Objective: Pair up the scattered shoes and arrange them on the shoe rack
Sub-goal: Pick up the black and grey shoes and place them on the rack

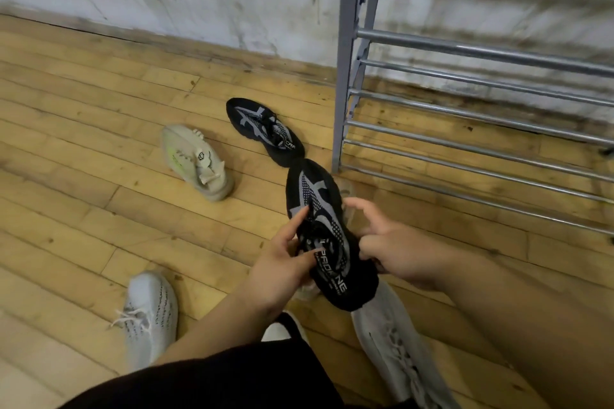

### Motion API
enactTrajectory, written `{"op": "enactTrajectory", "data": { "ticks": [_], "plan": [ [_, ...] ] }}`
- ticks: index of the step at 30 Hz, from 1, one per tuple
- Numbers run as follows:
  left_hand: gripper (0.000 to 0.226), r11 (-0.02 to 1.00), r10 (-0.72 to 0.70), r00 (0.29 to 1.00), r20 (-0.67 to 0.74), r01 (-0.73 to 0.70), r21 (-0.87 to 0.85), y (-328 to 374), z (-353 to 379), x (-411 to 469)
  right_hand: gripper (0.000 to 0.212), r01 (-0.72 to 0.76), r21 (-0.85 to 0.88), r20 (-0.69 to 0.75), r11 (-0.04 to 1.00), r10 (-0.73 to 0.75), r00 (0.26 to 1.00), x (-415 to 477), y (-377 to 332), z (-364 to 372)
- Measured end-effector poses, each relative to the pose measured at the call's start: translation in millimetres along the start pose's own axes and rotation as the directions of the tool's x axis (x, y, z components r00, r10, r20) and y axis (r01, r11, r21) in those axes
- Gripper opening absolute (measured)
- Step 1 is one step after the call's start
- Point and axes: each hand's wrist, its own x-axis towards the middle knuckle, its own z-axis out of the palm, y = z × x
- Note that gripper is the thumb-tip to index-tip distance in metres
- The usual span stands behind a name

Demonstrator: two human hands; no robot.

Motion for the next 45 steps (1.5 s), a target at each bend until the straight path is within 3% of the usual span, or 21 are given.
{"op": "enactTrajectory", "data": {
  "ticks": [3, 7, 11, 14, 17, 18, 20, 23, 26, 29, 33, 39, 43, 45],
  "plan": [
    [0.070, 0.996, 0.032, 0.977, -0.209, -0.050, -0.081, 5, -26, 11, 0.071, 0.035, -0.157, -0.103, 0.987, -0.052, 0.993, 39, -14, 4],
    [0.071, 0.993, 0.107, 0.897, -0.428, -0.077, 0.087, 2, -68, 27, 0.058, 0.037, -0.465, -0.202, 0.884, -0.147, 0.968, 103, -40, 1],
    [0.070, 0.990, 0.118, 0.844, -0.523, -0.055, 0.133, -7, -89, 40, 0.062, 0.090, -0.814, -0.083, 0.574, -0.268, 0.960, 176, -73, 2],
    [0.071, 0.989, 0.093, 0.837, -0.540, -0.017, 0.144, -13, -93, 46, 0.067, 0.073, -0.924, -0.004, 0.376, -0.201, 0.980, 220, -93, 4],
    [0.073, 0.985, 0.076, 0.825, -0.560, 0.025, 0.171, -13, -92, 48, 0.072, 0.038, -0.968, 0.016, 0.248, -0.091, 0.996, 249, -105, 4],
    [0.074, 0.984, 0.079, 0.821, -0.566, 0.028, 0.177, -13, -92, 49, 0.070, 0.035, -0.969, 0.018, 0.244, -0.072, 0.997, 254, -107, 3],
    [0.073, 0.983, 0.082, 0.821, -0.565, 0.027, 0.182, -10, -92, 48, 0.061, 0.026, -0.940, -0.006, 0.339, -0.092, 0.996, 255, -109, 1],
    [0.072, 0.977, 0.101, 0.819, -0.564, 0.025, 0.212, -9, -91, 47, 0.048, 0.074, -0.893, -0.040, 0.444, -0.241, 0.970, 246, -100, 0],
    [0.071, 0.981, 0.102, 0.805, -0.585, 0.017, 0.195, -10, -87, 47, 0.062, 0.131, -0.856, -0.035, 0.501, -0.309, 0.950, 239, -86, 1],
    [0.069, 0.985, 0.105, 0.797, -0.595, -0.003, 0.170, -10, -84, 49, 0.070, 0.070, -0.833, -0.042, 0.549, -0.190, 0.981, 245, -80, -3],
    [0.069, 0.992, 0.094, 0.799, -0.595, -0.024, 0.125, -10, -83, 46, 0.075, -0.004, -0.845, -0.039, 0.535, -0.053, 0.998, 257, -76, -5],
    [0.069, 0.994, 0.099, 0.815, -0.571, -0.054, 0.095, -10, -90, 36, 0.059, 0.181, -0.691, -0.092, 0.700, -0.334, 0.938, 210, -86, 3],
    [0.067, 0.996, 0.067, 0.824, -0.563, -0.085, -0.006, -14, -96, 28, 0.041, 0.163, -0.770, -0.158, 0.616, -0.432, 0.888, 116, -50, 9],
    [0.067, 0.997, 0.042, 0.834, -0.550, -0.074, -0.037, -19, -96, 25, 0.052, 0.052, -0.780, -0.183, 0.623, -0.306, 0.934, 87, -21, 14]
  ]
}}
